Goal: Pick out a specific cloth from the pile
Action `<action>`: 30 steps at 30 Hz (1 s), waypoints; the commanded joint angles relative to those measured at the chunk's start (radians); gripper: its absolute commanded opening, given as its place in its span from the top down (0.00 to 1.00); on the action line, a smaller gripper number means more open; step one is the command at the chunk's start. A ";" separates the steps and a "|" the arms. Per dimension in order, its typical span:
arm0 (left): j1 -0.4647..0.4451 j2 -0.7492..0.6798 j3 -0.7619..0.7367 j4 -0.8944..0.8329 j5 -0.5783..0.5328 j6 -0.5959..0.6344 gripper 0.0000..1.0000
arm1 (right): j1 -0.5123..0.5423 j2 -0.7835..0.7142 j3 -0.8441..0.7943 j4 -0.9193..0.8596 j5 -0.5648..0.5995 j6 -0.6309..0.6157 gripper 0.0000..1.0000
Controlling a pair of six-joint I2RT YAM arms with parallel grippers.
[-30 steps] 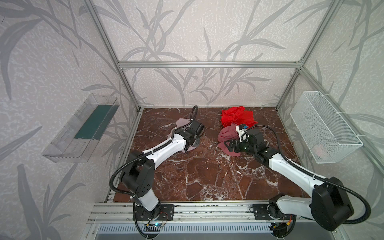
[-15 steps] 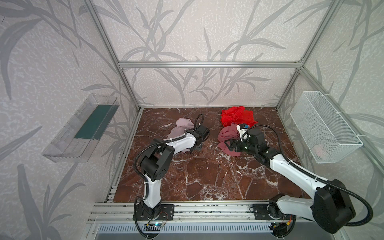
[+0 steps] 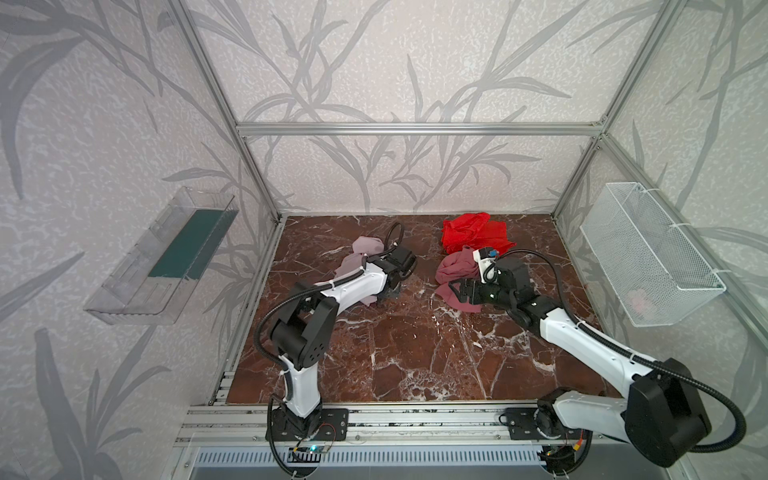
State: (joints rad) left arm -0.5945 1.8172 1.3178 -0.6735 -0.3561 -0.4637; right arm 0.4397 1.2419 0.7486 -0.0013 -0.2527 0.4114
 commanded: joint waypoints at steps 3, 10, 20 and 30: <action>0.003 -0.186 -0.009 -0.160 0.007 -0.012 1.00 | 0.002 -0.024 -0.005 0.014 -0.009 0.005 0.16; 0.022 -0.315 0.015 -0.196 -0.081 0.029 1.00 | 0.001 -0.031 -0.020 0.033 -0.026 0.021 0.16; 0.224 -0.157 0.106 -0.019 0.095 0.129 1.00 | 0.002 -0.040 -0.019 0.035 -0.026 0.023 0.16; 0.294 0.237 0.337 -0.042 0.105 0.113 1.00 | 0.002 -0.058 -0.023 0.011 -0.019 0.022 0.16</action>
State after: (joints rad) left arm -0.3180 2.0071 1.6279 -0.6922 -0.2695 -0.3378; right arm 0.4397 1.2144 0.7353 0.0143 -0.2707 0.4305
